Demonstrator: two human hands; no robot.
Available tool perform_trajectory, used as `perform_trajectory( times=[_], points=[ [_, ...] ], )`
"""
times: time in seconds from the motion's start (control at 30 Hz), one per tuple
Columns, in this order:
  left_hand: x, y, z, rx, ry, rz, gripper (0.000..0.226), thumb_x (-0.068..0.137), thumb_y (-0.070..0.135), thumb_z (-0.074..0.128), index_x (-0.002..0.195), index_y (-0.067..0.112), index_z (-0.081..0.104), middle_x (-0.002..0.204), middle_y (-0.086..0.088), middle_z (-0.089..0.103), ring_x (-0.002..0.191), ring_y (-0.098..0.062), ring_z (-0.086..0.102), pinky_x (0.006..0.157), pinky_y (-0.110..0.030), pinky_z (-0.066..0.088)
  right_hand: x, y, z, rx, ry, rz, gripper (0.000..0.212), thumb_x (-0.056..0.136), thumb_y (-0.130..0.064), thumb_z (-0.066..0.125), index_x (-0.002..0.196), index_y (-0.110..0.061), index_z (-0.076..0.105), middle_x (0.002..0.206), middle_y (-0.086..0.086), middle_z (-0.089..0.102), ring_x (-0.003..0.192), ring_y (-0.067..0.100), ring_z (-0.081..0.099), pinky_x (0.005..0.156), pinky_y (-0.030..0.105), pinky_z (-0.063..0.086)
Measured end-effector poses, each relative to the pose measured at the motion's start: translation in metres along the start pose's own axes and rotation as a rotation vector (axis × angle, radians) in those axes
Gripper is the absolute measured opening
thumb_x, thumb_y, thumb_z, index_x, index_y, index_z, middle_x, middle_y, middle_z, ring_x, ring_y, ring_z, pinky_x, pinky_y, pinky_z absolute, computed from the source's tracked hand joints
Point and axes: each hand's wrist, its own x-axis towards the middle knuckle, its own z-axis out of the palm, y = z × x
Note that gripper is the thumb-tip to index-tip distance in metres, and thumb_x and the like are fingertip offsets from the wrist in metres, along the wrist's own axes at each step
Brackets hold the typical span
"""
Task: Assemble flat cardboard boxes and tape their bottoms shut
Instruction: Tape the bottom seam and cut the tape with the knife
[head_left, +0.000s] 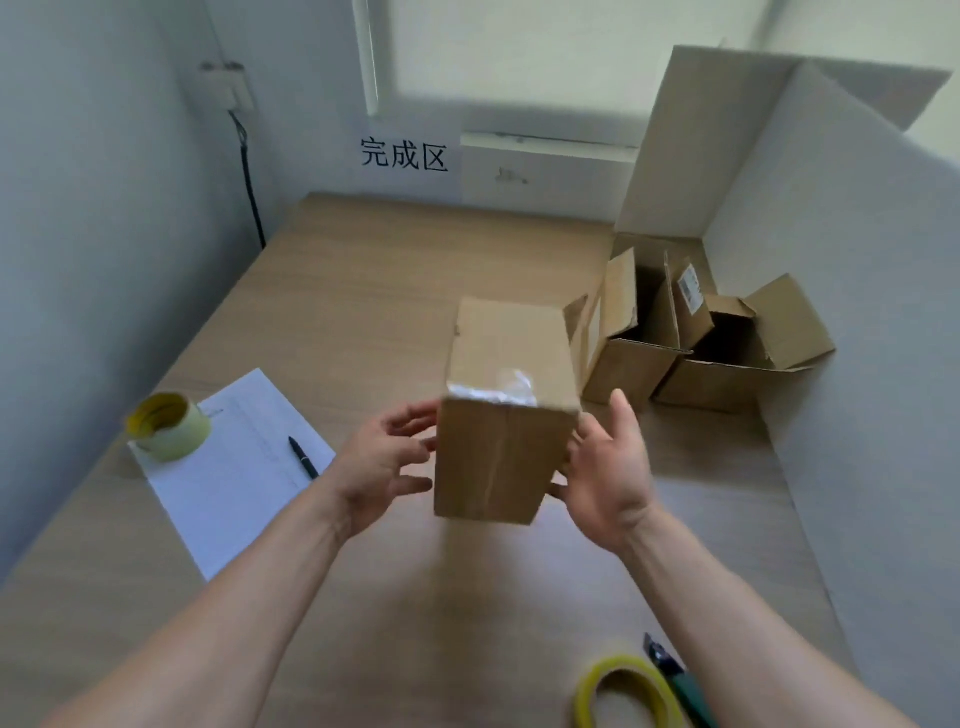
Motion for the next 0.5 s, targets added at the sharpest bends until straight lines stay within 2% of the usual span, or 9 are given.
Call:
perform_trajectory(
  times=[0.03,0.07,0.1,0.17,0.23,0.3,0.37,0.43,0.5],
  points=[
    [-0.003,-0.003,-0.003,-0.022,0.033,-0.040,0.027,0.082,0.008,0.050,0.096,0.015,0.072,0.112,-0.001,0.070,0.106,-0.024,0.058,0.084,-0.049,0.046,-0.001,0.000,-0.002,0.045,0.013,0.010,0.092,0.085,-0.080,0.026,0.122,-0.002,0.057,0.121,0.040,0.043,0.114,0.041,0.052,0.111,0.049,0.027],
    [-0.006,-0.010,-0.005,-0.014,0.071,-0.103,0.022,0.085,0.020,0.050,0.083,0.016,0.071,0.102,-0.001,0.071,0.105,-0.024,0.056,0.082,-0.046,0.042,-0.003,0.004,-0.002,0.035,0.022,0.016,0.092,0.084,-0.082,0.024,0.117,-0.004,0.059,0.111,0.037,0.045,0.108,0.039,0.051,0.105,0.046,0.030],
    [-0.008,-0.018,-0.005,0.008,0.109,-0.170,0.031,0.090,0.035,0.047,0.078,0.016,0.070,0.094,-0.001,0.071,0.104,-0.025,0.056,0.083,-0.044,0.040,-0.005,0.014,-0.003,-0.002,0.025,0.030,0.092,0.084,-0.082,0.022,0.115,-0.005,0.061,0.113,0.028,0.056,0.107,0.034,0.053,0.100,0.045,0.033],
    [-0.012,-0.041,-0.004,0.063,0.127,-0.266,0.056,0.091,0.063,0.043,0.095,0.014,0.069,0.098,-0.003,0.073,0.106,-0.025,0.061,0.093,-0.051,0.044,-0.013,0.037,-0.004,-0.095,0.043,0.097,0.097,0.084,-0.083,0.019,0.110,-0.003,0.067,0.113,0.023,0.065,0.109,0.028,0.060,0.102,0.047,0.037],
    [-0.017,-0.060,0.001,0.085,0.064,-0.332,0.073,0.078,0.080,0.045,0.115,0.019,0.065,0.114,-0.001,0.070,0.112,-0.026,0.061,0.096,-0.061,0.044,-0.020,0.056,-0.006,-0.188,0.067,0.142,0.097,0.078,-0.085,0.024,0.095,0.003,0.060,0.102,0.021,0.064,0.106,0.028,0.059,0.103,0.050,0.035],
    [-0.022,-0.069,0.009,0.155,0.059,-0.354,0.087,0.061,0.086,0.055,0.125,0.026,0.055,0.121,0.003,0.062,0.112,-0.025,0.058,0.090,-0.061,0.049,-0.028,0.063,-0.004,-0.235,0.049,0.170,0.088,0.080,-0.084,0.034,0.102,-0.003,0.063,0.109,0.013,0.068,0.109,0.029,0.060,0.103,0.051,0.041],
    [-0.025,-0.072,0.018,0.347,0.110,-0.374,0.099,0.049,0.084,0.070,0.126,0.028,0.043,0.114,0.006,0.054,0.102,-0.021,0.057,0.081,-0.054,0.056,-0.032,0.062,0.000,-0.277,0.039,0.147,0.070,0.078,-0.071,0.054,0.117,-0.014,0.062,0.116,0.011,0.067,0.111,0.031,0.061,0.102,0.055,0.046],
    [-0.024,-0.075,0.026,0.548,0.164,-0.386,0.100,0.041,0.079,0.077,0.120,0.029,0.040,0.109,0.006,0.056,0.094,-0.020,0.060,0.071,-0.048,0.059,-0.030,0.060,0.002,-0.331,0.072,0.118,0.050,0.079,-0.047,0.066,0.111,-0.009,0.058,0.108,0.013,0.065,0.100,0.027,0.062,0.091,0.050,0.050],
    [-0.018,-0.077,0.031,0.679,0.201,-0.374,0.100,0.035,0.074,0.079,0.117,0.028,0.043,0.108,0.002,0.058,0.091,-0.022,0.062,0.060,-0.042,0.061,-0.026,0.057,0.003,-0.377,0.118,0.053,0.020,0.086,-0.025,0.065,0.093,-0.008,0.058,0.092,0.012,0.062,0.087,0.025,0.059,0.073,0.041,0.048]
  ],
)
